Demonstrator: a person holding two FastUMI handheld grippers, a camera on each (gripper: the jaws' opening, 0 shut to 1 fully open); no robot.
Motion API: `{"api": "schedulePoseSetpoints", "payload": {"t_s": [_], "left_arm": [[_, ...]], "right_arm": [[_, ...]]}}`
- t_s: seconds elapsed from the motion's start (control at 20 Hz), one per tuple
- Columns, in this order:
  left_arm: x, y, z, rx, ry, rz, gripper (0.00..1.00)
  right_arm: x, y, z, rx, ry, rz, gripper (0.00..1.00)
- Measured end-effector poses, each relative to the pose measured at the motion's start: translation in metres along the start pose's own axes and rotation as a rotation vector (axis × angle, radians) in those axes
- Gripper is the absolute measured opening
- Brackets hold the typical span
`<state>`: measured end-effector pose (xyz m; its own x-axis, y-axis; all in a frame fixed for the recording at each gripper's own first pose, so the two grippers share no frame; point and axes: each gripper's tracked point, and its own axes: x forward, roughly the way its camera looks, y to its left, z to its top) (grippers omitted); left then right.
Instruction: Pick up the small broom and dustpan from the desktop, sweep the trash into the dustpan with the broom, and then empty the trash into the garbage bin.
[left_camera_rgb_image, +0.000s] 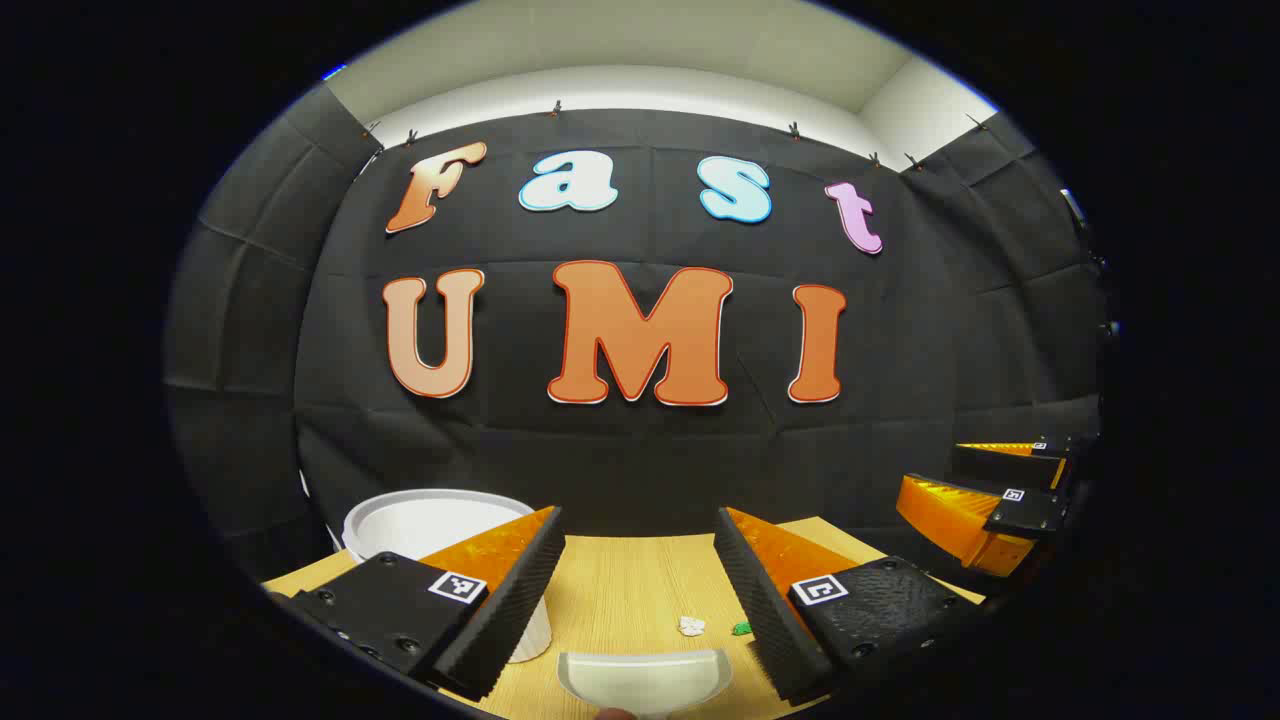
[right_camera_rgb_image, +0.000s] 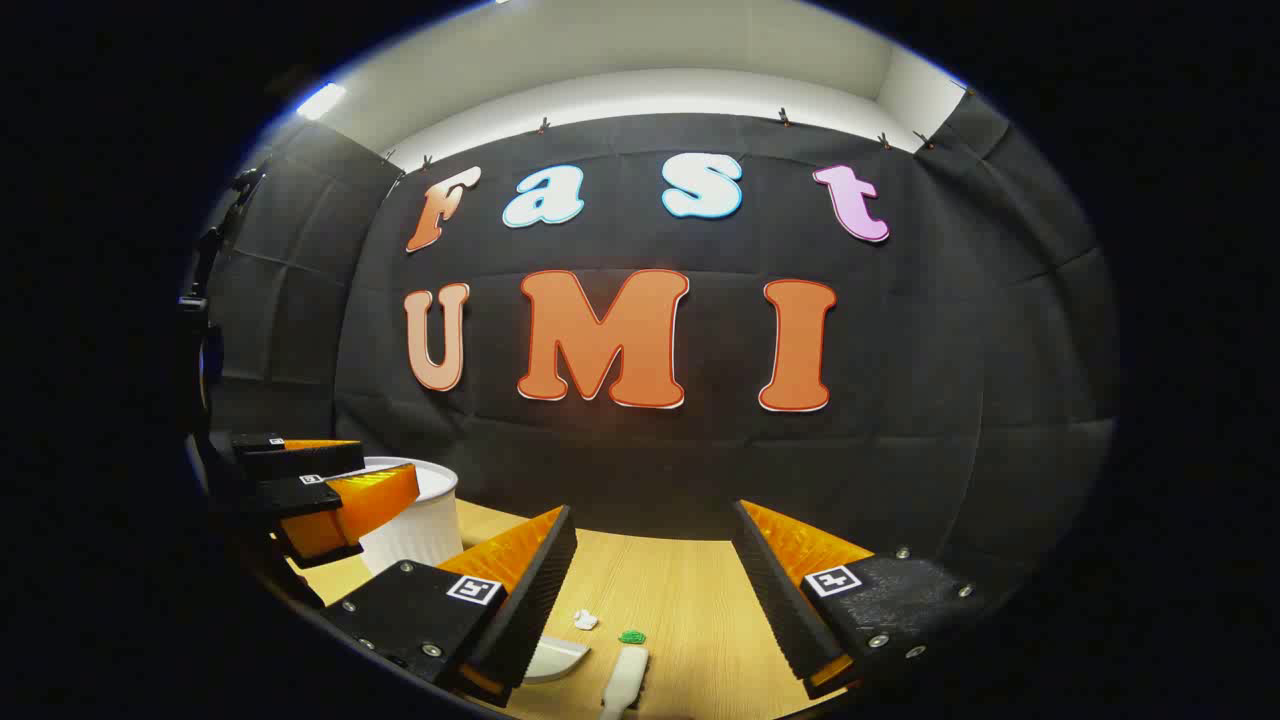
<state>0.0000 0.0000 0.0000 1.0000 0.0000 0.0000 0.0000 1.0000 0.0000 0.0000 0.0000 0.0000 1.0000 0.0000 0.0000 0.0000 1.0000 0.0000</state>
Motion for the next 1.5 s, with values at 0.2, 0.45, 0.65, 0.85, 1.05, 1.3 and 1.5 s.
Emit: {"api": "schedulePoseSetpoints", "payload": {"t_s": [0.2, 0.45, 0.65, 0.85, 1.05, 1.3, 1.5], "left_arm": [[0.001, -0.002, -0.002, 0.005, 0.006, -0.005, 0.95], [0.002, -0.001, -0.005, 0.005, 0.015, -0.004, 0.95], [0.004, -0.003, -0.010, 0.004, 0.031, -0.008, 0.95], [0.005, -0.001, -0.014, 0.000, 0.043, 0.004, 0.95], [0.005, 0.004, -0.004, 0.001, 0.015, 0.031, 0.95], [0.005, 0.008, 0.008, 0.016, -0.030, 0.076, 0.94], [0.004, 0.003, 0.003, 0.000, -0.007, 0.090, 0.95]], "right_arm": [[0.001, 0.001, -0.004, 0.005, 0.013, 0.001, 0.94], [0.002, -0.001, -0.008, -0.006, 0.022, -0.005, 0.94], [0.004, -0.002, -0.012, 0.007, 0.033, -0.001, 0.94], [0.007, -0.004, -0.015, 0.011, 0.043, -0.001, 0.94], [0.008, -0.006, -0.009, 0.007, 0.026, 0.002, 0.94], [0.010, -0.014, -0.001, 0.002, -0.010, -0.007, 0.94], [0.009, -0.016, -0.005, 0.002, 0.004, 0.014, 0.94]]}}
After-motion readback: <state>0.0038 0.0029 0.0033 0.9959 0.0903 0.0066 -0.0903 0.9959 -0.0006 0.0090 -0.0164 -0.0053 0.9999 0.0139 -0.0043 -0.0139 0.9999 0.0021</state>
